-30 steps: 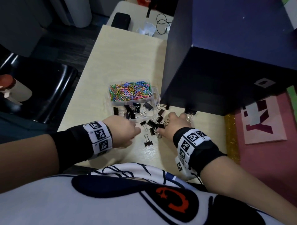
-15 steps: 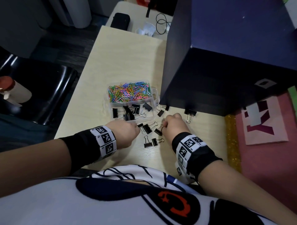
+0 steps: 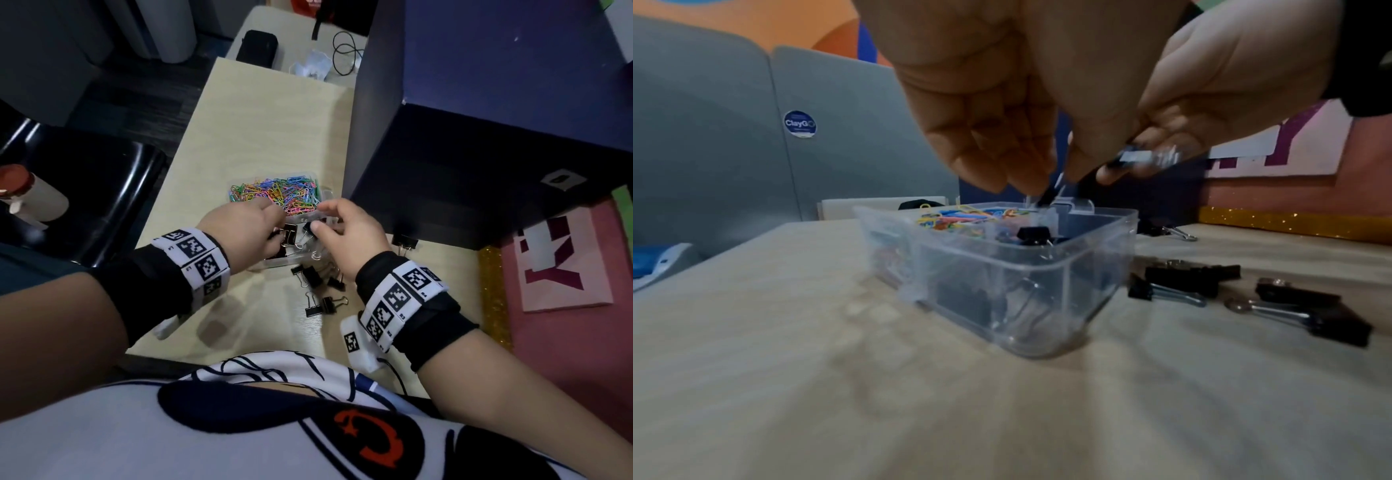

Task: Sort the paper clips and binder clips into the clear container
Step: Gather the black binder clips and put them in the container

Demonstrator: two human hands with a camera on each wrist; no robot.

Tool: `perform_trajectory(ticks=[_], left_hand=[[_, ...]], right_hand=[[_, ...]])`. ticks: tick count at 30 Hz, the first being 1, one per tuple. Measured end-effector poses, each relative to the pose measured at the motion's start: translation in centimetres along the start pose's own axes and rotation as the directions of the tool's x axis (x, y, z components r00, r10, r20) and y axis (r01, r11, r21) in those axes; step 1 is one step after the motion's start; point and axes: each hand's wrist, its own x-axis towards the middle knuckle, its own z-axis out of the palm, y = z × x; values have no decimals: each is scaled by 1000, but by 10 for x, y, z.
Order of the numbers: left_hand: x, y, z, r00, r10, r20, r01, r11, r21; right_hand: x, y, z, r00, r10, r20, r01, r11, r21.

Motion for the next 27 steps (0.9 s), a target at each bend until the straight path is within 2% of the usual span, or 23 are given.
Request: perform_trajectory(ticks=[2,4,7,9,11,14,19,22,25,27], left_hand=[[-3,3,1,1000,10,8,-10,1000,-1],[-8,12,7,996,77,32,-78,997,7],[-16,32,23,973,183,139,-191,980,50],[-20,42,35,954,236,185,-248,968,47],[-20,43,46,943,246,226,-264,963,53],[-16,39,54,929,245,275,-277,958,81],[-13,38,55,915,236,328,-297,943,151],[-13,42,53,918,205,340,-275,946,170],[-13,44,50,910,219,352,-298,936,187],[-12,45,49,906,230,356,-312,930,192]], right_hand=[[1,4,-1,1000,3,-9,-4,999,-42],[3,15,-7,997,57,-44,-63,987,-146],[4,35,-15,991,135,10,-123,928,-353],[5,43,-13,984,115,134,-47,902,-428],[5,46,-9,955,89,282,63,870,-488],[3,47,-4,924,74,376,170,800,-575],[-6,52,-4,953,41,301,164,765,-623],[-8,55,-5,957,81,279,131,737,-663],[-4,54,-8,976,46,213,98,779,-619],[1,53,-8,969,-21,247,164,800,-577]])
